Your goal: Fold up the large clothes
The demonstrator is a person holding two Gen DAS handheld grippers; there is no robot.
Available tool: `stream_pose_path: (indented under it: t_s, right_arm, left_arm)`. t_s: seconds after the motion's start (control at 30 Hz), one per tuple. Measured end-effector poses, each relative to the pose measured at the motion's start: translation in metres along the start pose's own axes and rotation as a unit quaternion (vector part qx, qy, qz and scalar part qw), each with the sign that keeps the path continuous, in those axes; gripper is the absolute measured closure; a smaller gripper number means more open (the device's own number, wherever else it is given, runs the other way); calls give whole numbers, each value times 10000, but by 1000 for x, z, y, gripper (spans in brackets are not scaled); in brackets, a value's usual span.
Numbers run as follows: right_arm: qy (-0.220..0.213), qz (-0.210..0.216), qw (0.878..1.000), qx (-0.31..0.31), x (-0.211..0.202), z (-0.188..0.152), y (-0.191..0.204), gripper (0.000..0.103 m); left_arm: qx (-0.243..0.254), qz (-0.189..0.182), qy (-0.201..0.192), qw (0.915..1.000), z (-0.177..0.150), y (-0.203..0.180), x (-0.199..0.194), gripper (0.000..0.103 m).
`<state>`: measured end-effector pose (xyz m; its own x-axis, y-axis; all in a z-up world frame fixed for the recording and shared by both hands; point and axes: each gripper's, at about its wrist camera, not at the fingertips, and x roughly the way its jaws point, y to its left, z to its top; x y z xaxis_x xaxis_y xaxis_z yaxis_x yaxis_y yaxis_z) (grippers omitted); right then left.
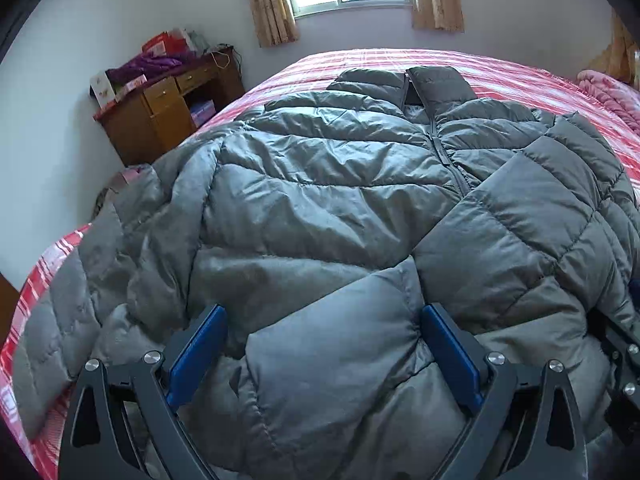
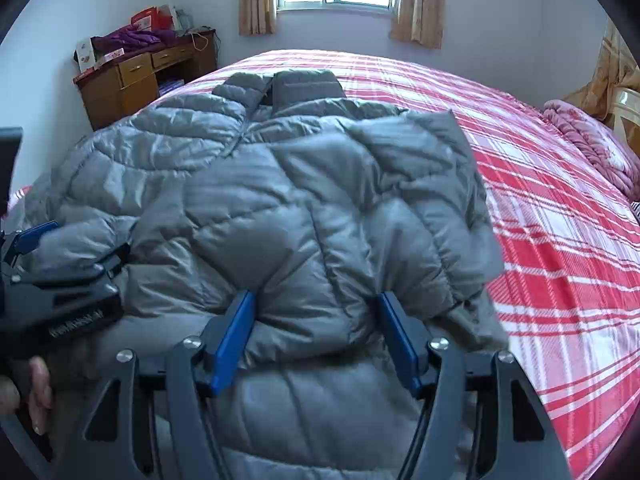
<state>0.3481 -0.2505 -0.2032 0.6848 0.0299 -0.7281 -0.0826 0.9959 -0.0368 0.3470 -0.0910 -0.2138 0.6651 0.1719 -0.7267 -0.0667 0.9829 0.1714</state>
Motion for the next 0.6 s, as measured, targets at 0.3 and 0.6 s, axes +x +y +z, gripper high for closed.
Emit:
stream_pose_path:
  t_s: [0.3,0.6]
  right_arm:
    - [140,-60,9999,-27,14,-1,3,35]
    - [198,-122,9997,38,11,-1,-3,19]
  left_arm:
    - [-14,3,107,9999,1,-3,8,1]
    - [-215,52,-472,9986,10,84,-76,1]
